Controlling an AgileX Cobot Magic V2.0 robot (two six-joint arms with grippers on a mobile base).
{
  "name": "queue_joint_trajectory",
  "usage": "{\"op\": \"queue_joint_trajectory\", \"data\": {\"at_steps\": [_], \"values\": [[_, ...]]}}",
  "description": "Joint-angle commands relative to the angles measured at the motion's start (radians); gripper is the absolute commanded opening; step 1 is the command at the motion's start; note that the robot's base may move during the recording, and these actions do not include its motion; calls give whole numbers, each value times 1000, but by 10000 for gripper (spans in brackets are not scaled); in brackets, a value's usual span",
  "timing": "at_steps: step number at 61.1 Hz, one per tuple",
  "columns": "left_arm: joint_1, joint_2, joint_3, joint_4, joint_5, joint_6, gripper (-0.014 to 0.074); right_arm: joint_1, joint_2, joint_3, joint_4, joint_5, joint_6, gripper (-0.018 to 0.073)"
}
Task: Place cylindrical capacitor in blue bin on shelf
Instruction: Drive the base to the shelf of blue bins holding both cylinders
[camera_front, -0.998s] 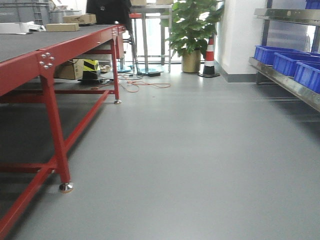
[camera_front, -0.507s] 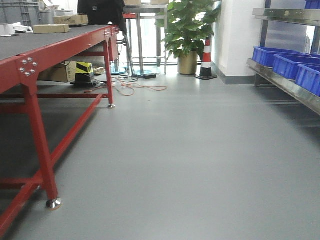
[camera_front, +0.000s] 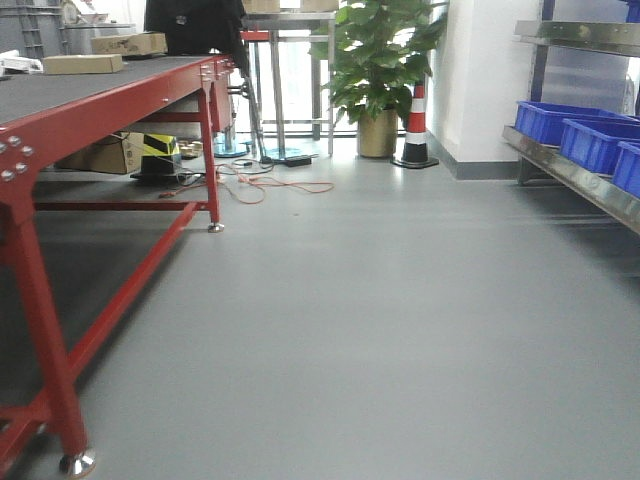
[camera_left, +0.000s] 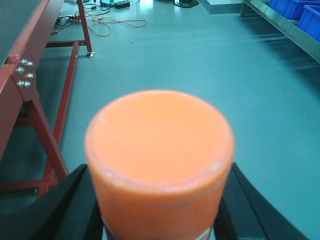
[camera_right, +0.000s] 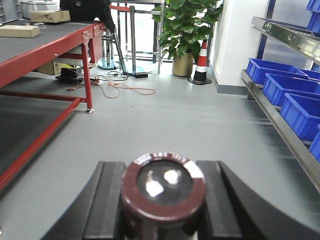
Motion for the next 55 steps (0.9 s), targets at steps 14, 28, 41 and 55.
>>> {"op": "queue_joint_trajectory", "data": {"at_steps": [14,28,41,55], "values": [[-7,-3,-2,-5,-22,-1,-111,1,-3,-7,-11,-23,-1,-132],[-7,-3,-2,-5,-22,-1,-111,1,-3,-7,-11,-23,-1,-132],[-7,-3,-2,-5,-22,-1,-111,1,-3,-7,-11,-23,-1,-132],[-7,-3,-2,-5,-22,-1,-111,1,-3,-7,-11,-23,-1,-132]]}}
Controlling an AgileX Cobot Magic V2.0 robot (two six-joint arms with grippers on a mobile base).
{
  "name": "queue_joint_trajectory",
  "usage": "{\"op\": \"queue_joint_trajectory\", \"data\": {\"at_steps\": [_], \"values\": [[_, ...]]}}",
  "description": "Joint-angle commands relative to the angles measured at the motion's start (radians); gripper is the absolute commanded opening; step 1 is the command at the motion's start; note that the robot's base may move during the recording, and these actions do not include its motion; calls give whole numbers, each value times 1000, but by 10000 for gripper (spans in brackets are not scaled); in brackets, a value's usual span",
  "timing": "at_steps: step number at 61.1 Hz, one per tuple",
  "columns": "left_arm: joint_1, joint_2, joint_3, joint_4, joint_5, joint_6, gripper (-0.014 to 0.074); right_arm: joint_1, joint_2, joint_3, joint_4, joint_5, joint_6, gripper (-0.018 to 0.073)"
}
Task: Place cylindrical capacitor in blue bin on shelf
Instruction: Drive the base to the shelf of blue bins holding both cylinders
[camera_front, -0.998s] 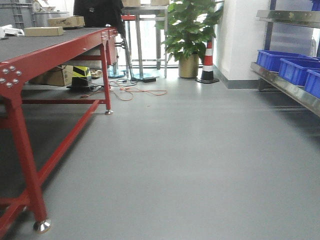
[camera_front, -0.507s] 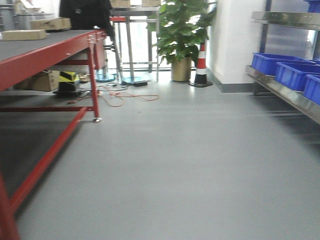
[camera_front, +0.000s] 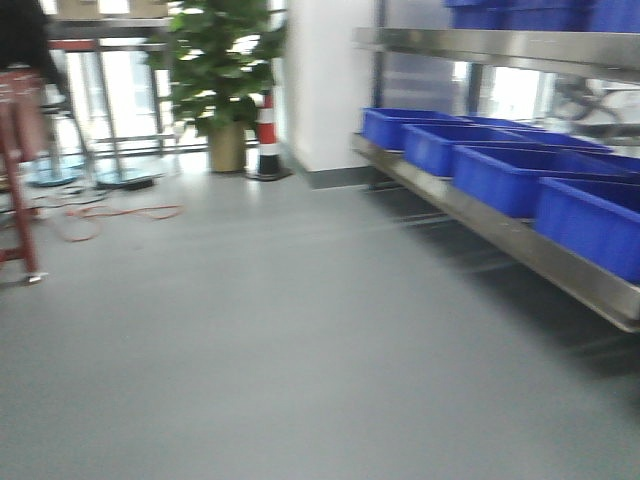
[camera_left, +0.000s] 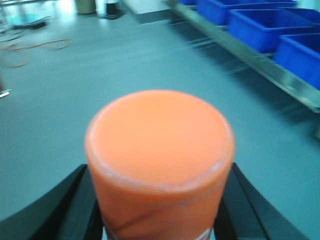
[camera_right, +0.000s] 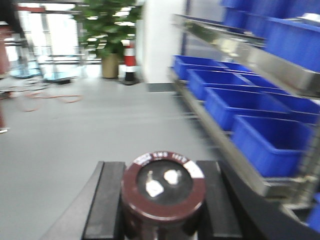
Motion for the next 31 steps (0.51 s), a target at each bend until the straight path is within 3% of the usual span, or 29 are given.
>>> {"op": "queue_joint_trajectory", "data": {"at_steps": [1,31], "values": [[-7,-3,-2,-5,-22,-1,-111,1,-3,-7,-11,-23,-1,-132],[-7,-3,-2,-5,-22,-1,-111,1,-3,-7,-11,-23,-1,-132]]}}
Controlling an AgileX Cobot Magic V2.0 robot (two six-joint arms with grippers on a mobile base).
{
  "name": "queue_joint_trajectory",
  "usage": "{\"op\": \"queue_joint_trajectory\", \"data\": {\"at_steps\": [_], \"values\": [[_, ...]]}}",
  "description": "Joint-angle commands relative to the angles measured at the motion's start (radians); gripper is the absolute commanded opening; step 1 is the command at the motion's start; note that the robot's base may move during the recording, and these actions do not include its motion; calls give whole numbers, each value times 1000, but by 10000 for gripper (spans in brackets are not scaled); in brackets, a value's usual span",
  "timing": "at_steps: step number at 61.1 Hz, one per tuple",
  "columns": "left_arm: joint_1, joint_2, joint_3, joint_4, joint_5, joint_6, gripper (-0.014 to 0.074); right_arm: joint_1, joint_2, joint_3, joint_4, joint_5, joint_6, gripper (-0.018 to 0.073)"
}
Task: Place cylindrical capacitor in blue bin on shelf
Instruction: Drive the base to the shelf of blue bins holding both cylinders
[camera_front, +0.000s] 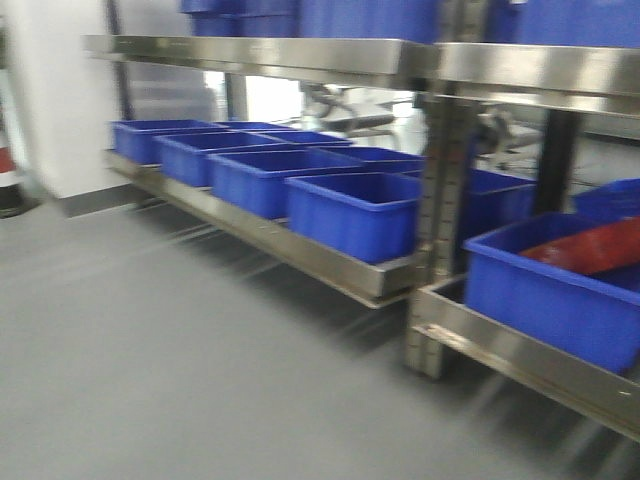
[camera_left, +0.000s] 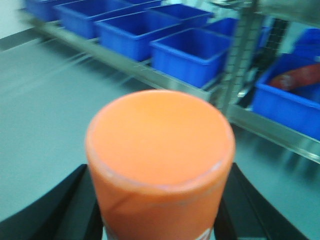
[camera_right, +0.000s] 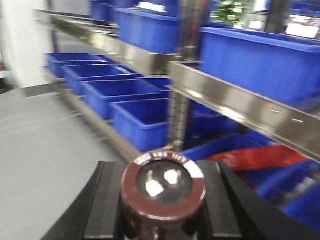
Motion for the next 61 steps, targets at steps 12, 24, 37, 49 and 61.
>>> {"op": "queue_joint_trajectory", "data": {"at_steps": [12,24,37,49,61], "values": [[-7,-3,-2,-5,-22,-1,-111,1,-3,-7,-11,-23,-1,-132],[-7,-3,-2,-5,-22,-1,-111,1,-3,-7,-11,-23,-1,-132],[-7,-3,-2,-5,-22,-1,-111,1,-3,-7,-11,-23,-1,-132],[-7,-3,-2,-5,-22,-1,-111,1,-3,-7,-11,-23,-1,-132],[-7,-3,-2,-5,-22,-1,-111,1,-3,-7,-11,-23,-1,-132]]}}
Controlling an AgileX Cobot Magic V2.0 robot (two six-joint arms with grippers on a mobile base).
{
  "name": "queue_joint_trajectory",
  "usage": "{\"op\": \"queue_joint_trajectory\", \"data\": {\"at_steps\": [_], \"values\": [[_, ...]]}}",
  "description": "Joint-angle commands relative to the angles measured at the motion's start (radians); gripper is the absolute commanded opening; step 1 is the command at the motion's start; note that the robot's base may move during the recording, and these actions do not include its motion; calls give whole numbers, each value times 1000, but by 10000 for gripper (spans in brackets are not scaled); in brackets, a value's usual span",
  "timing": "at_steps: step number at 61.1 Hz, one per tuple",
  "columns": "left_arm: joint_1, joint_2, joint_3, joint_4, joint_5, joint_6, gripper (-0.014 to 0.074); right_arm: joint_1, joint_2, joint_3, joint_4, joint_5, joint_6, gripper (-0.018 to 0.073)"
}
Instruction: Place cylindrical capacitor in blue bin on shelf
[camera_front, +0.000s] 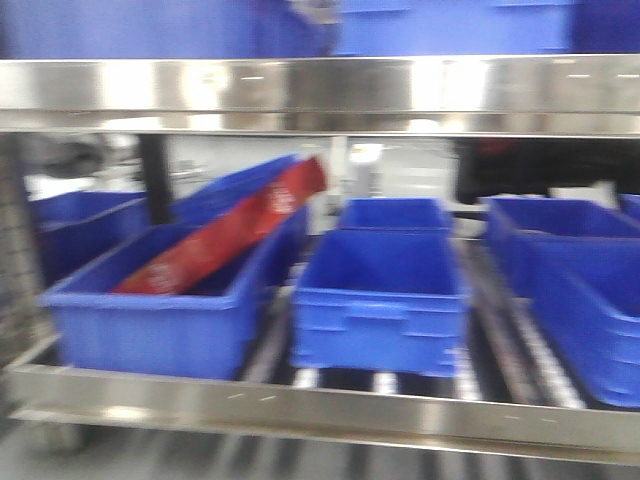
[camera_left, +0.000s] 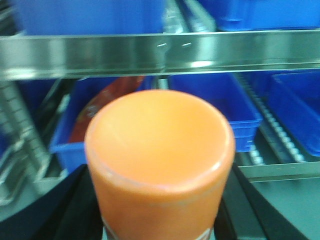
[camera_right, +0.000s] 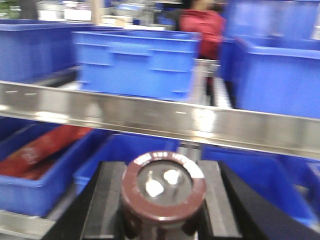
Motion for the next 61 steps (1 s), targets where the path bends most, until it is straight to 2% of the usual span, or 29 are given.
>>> {"op": "queue_joint_trajectory", "data": {"at_steps": [1,61], "values": [[-7,-3,-2,-5,-20,-1,-111,1,-3,-7,-11,-23,-1,-132],[-7,-3,-2,-5,-21,-1,-111,1,-3,-7,-11,-23,-1,-132]]}}
